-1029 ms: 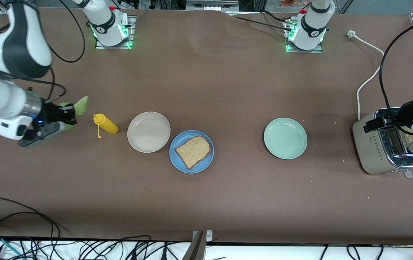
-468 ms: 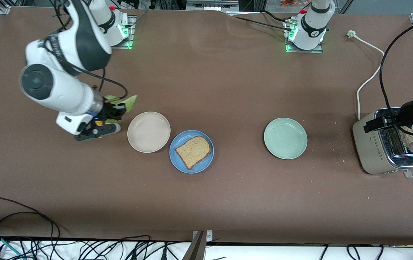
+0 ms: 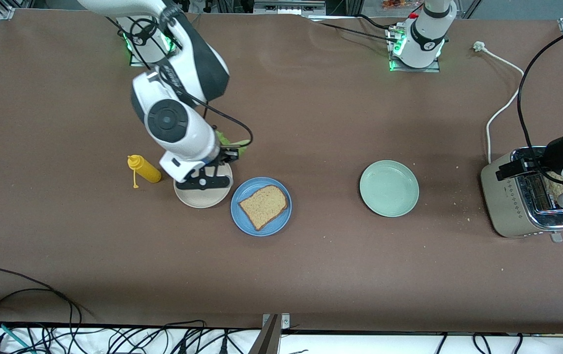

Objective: Make sandwich in blue plate with both arms
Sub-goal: 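Carry the lettuce with the right gripper over the bread on the blue plate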

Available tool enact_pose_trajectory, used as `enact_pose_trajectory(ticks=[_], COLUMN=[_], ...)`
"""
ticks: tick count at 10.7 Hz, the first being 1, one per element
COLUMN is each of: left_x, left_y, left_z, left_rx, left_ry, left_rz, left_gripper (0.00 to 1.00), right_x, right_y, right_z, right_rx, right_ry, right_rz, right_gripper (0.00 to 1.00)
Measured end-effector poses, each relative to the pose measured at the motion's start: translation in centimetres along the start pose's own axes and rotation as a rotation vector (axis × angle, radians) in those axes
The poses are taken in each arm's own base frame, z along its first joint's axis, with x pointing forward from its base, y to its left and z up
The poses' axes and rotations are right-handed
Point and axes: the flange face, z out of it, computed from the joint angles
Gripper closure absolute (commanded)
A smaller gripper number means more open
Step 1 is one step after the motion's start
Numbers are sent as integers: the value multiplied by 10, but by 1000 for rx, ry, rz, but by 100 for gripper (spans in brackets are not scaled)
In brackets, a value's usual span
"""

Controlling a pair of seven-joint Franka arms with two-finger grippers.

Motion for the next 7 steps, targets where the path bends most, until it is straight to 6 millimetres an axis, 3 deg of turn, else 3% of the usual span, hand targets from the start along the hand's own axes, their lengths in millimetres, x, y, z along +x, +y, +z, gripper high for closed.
enact_pose_trajectory(ticks=[4,7], left_x=[0,0], left_y=[0,0], left_z=[0,0], left_rx=[0,0], left_ry=[0,0], left_rz=[0,0], left_gripper=[1,1], right_x=[23,33], right_y=[-37,-59], right_z=[60,119], right_rx=[31,27], right_ry=[80,138], right_rz=[77,107], right_gripper=[100,100])
